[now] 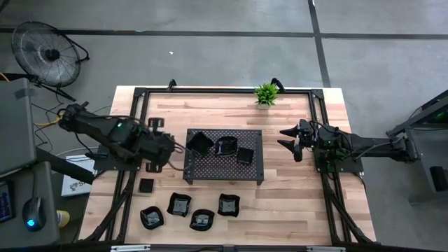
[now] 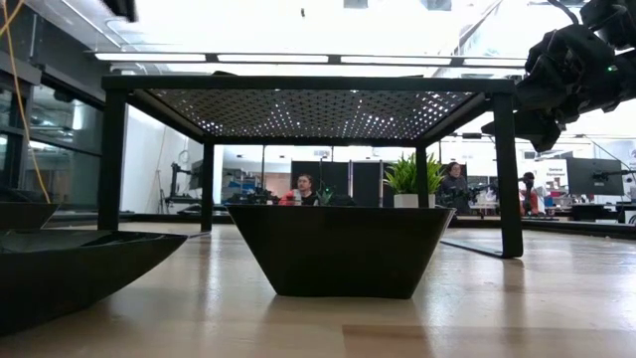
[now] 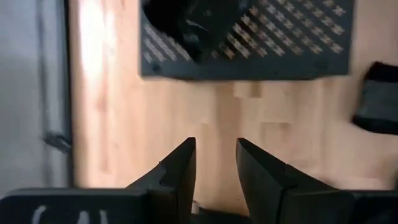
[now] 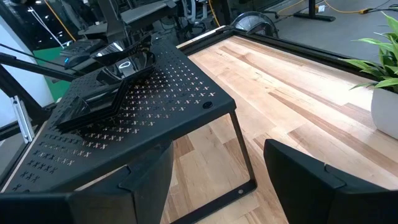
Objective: Pick & Place Mini shaped plates
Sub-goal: Stack the square plate on top of the square plates on the shelf
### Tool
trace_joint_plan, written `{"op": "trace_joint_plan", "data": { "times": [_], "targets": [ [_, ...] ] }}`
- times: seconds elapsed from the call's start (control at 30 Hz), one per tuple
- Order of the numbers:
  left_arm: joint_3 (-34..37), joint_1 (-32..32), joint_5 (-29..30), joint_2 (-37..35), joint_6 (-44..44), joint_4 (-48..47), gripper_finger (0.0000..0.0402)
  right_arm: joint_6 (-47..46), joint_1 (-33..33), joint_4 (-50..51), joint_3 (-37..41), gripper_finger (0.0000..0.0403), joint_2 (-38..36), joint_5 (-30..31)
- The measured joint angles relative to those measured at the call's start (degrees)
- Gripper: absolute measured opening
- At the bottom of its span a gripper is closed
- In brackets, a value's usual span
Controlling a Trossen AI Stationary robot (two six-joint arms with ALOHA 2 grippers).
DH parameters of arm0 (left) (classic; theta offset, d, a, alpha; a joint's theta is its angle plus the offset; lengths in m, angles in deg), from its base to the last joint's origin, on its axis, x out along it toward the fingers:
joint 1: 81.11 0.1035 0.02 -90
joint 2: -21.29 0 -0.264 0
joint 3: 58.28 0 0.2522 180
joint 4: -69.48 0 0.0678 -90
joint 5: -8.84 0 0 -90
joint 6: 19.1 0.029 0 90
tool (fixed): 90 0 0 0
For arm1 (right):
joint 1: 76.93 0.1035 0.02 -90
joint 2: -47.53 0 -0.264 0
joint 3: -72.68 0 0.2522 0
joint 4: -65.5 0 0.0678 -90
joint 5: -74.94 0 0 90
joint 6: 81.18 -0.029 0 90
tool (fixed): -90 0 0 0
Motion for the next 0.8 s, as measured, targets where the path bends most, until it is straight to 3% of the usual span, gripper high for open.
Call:
{"op": "trace_joint_plan", "data": {
  "times": [0.4,0.57,0.8],
  "targets": [
    [20.36,-13.26,-7.78,-7.32,-36.38,1.87,0.0111,0.0,0.0,0.0,0.0,0.0246,0.0,0.0],
    [26.91,-17.22,-13.93,-7.42,-45.59,6.2,0.0111,0.0,0.02,0.01,0.0,0.0246,0.0,0.0],
    [36.33,-18.76,-16.55,-7.46,-51.25,20.79,0.0111,0.0,0.01,0.01,0.0,0.0246,0.0,0.0]
  ]
}}
